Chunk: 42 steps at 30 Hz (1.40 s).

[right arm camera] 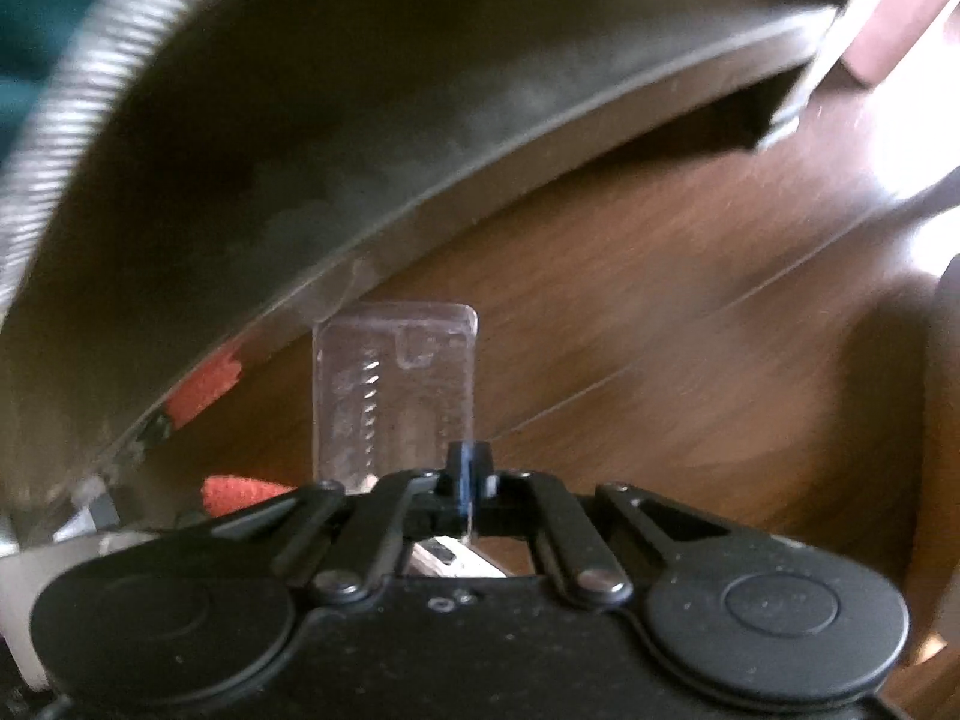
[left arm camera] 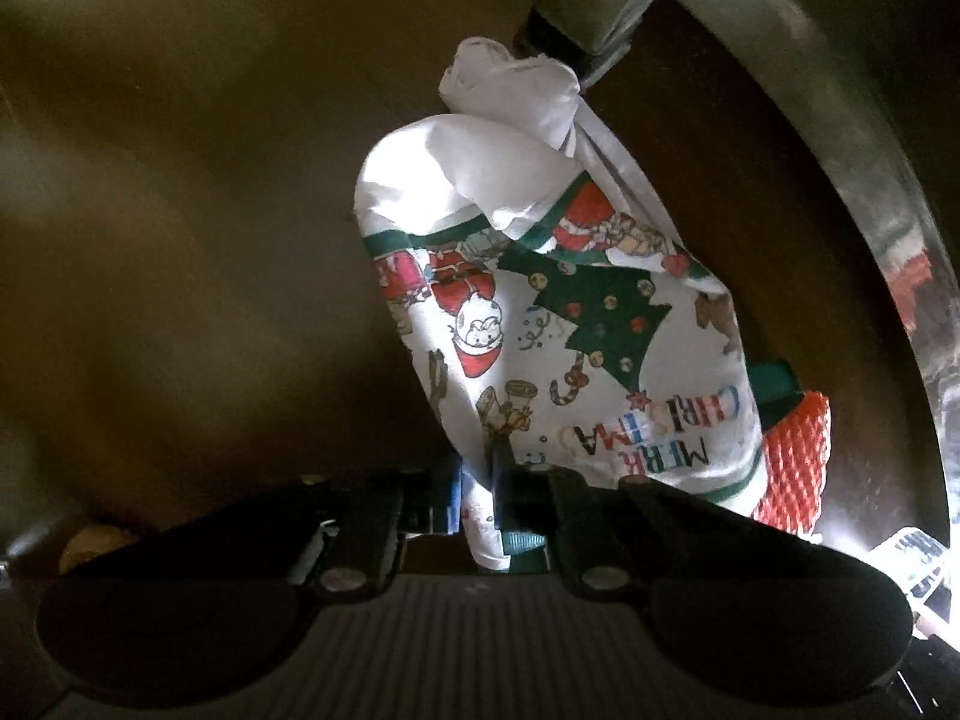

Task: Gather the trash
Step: 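Grasp the white Christmas-print bag with the left tool while the right tool grasps clear plastic packaging, then carry the Christmas bag and clear packaging to the green bin while releasing both inside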

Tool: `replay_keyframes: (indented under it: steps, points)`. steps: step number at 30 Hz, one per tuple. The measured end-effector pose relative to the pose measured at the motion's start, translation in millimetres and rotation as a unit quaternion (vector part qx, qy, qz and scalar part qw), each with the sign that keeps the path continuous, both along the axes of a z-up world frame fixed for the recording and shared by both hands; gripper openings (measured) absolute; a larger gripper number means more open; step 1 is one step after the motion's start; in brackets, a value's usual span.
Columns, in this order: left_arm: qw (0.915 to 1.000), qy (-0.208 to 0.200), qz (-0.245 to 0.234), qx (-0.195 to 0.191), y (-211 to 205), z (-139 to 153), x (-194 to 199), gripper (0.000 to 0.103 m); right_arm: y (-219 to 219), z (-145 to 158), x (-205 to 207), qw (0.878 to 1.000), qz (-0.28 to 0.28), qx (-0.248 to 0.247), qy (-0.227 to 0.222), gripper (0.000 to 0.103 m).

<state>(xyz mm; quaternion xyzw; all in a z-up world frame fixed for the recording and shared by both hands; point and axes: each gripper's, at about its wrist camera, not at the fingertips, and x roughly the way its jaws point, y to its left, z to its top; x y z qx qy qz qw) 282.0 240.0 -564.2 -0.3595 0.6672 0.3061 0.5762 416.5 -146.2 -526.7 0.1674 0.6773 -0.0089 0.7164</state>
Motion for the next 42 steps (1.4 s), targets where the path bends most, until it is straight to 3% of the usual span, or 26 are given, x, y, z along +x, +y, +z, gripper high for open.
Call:
replay_keyframes:
  steps: [4,7,13,16,21,23,27,33,42]
  points:
    - [0.9990,0.010,-0.040,0.018,-13,24,10,0.007,-8,31,-10,1.000,0.009,-0.007,-0.009,0.000]
    - [0.9941,0.011,-0.100,0.042,-27,48,21,0.007,-14,62,-15,0.999,0.023,-0.010,-0.025,0.000]
    - [0.9868,-0.002,-0.148,0.064,-43,109,29,0.007,-31,124,-37,0.997,0.059,-0.016,-0.045,0.000]
    - [0.9804,-0.017,-0.179,0.080,-59,141,26,0.007,-37,159,-53,0.993,0.092,-0.023,-0.066,0.000]
    - [0.9618,-0.047,-0.247,0.108,-81,200,7,0.007,-38,210,-78,0.989,0.109,-0.018,-0.102,0.000]
    - [0.9503,-0.062,-0.277,0.127,-92,225,0,0.007,-39,234,-89,0.985,0.121,-0.014,-0.121,0.000]
    - [0.9191,-0.113,-0.330,0.183,-108,290,-12,0.007,-46,288,-109,0.973,0.156,-0.021,-0.169,0.000]
    - [0.8917,-0.201,-0.352,0.201,-136,384,-29,0.007,-71,370,-133,0.958,0.174,-0.023,-0.226,0.000]
    - [0.8221,-0.324,-0.413,0.220,-229,515,-37,0.007,-126,497,-172,0.925,0.171,-0.044,-0.337,0.000]
